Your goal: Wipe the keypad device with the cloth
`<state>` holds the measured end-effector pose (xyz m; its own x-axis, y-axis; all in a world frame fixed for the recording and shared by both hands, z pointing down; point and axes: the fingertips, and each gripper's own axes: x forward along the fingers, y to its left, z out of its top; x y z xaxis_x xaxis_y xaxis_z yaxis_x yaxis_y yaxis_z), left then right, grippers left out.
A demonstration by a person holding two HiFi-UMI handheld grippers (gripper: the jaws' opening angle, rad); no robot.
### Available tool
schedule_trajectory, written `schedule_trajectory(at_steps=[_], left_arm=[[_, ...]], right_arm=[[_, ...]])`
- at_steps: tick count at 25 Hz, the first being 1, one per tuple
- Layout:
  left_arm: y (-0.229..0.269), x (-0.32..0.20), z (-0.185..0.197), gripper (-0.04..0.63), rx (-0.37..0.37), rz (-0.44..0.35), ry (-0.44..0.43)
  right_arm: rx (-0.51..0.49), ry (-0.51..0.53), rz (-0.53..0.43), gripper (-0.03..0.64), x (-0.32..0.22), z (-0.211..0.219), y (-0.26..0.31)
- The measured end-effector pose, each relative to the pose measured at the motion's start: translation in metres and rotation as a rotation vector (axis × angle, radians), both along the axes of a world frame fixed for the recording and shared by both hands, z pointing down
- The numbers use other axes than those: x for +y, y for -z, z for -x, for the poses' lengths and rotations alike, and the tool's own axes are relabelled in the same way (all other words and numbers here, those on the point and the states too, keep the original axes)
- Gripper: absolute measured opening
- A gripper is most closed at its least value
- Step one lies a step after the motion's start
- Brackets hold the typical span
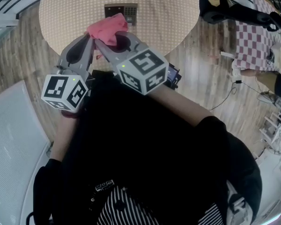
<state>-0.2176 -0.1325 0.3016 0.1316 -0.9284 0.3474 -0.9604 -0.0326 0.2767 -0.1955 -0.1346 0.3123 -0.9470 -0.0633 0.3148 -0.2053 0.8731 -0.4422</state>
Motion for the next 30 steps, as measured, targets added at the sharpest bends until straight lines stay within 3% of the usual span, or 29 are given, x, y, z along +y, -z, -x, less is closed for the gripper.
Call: schedule_trajectory(at_steps=[11, 30], left_arm=[[0.000, -0.058, 0.025, -0.011, 0.006, -0.014, -0.205], [-0.055, -0.102, 0.046, -0.011, 0.030, 0.146, -0.393]], right_arm=[[0.039, -0.181, -0.029, 0.072, -0.053, 0.026, 0.001], [0.102, -0.280, 0.095, 0.072, -0.094, 0.049, -0.052]])
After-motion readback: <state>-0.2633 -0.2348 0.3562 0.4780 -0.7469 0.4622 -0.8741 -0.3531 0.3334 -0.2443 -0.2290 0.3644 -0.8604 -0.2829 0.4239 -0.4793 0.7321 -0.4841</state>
